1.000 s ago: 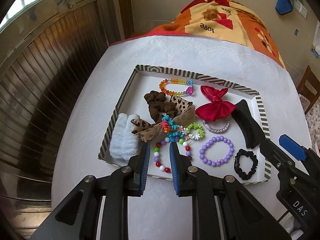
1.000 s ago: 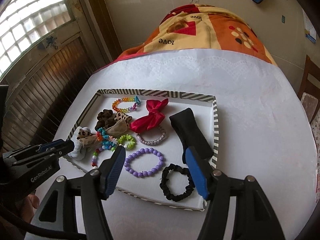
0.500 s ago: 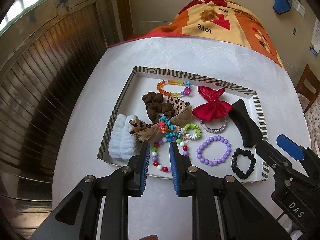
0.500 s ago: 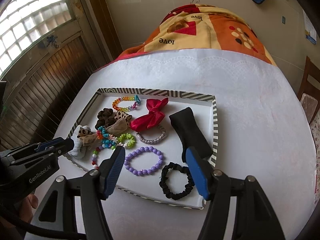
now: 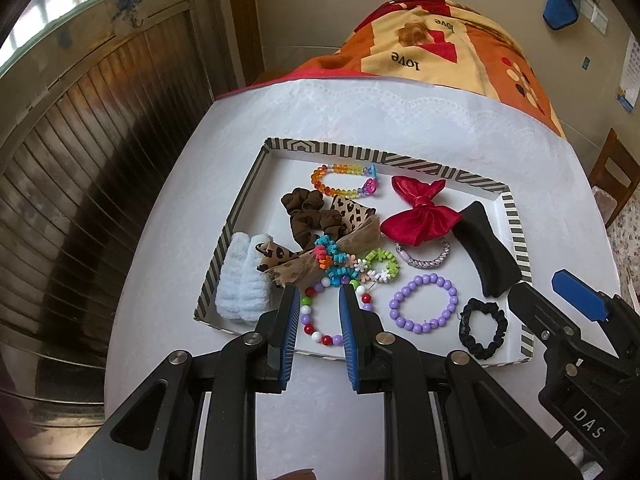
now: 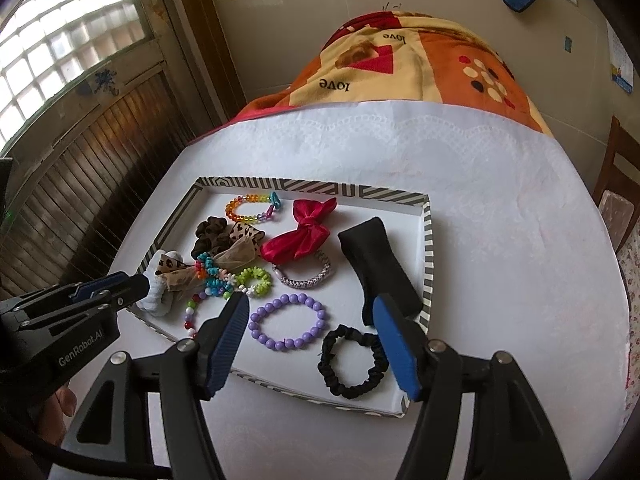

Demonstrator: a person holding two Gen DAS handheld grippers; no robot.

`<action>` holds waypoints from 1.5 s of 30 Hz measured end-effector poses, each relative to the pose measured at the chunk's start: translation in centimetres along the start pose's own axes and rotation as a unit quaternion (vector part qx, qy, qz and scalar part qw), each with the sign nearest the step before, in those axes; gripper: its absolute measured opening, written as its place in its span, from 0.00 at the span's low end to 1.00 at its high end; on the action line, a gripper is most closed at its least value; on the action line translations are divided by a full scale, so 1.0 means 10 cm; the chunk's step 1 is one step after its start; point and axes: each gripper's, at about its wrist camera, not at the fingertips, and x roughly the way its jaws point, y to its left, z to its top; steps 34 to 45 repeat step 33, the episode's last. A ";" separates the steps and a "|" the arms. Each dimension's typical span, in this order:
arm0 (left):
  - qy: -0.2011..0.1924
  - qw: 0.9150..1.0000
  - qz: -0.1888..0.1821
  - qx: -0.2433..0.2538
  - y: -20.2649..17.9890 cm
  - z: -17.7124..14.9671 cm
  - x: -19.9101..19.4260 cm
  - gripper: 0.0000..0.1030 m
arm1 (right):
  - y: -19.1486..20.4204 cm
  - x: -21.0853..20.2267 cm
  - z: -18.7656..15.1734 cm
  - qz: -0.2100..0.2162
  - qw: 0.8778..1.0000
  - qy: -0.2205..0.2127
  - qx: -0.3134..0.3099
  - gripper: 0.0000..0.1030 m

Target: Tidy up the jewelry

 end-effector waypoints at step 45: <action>0.000 1.000 -0.012 0.011 -0.05 0.00 0.01 0.03 | -0.07 0.04 -0.03 -0.006 1.000 0.011 0.000 0.68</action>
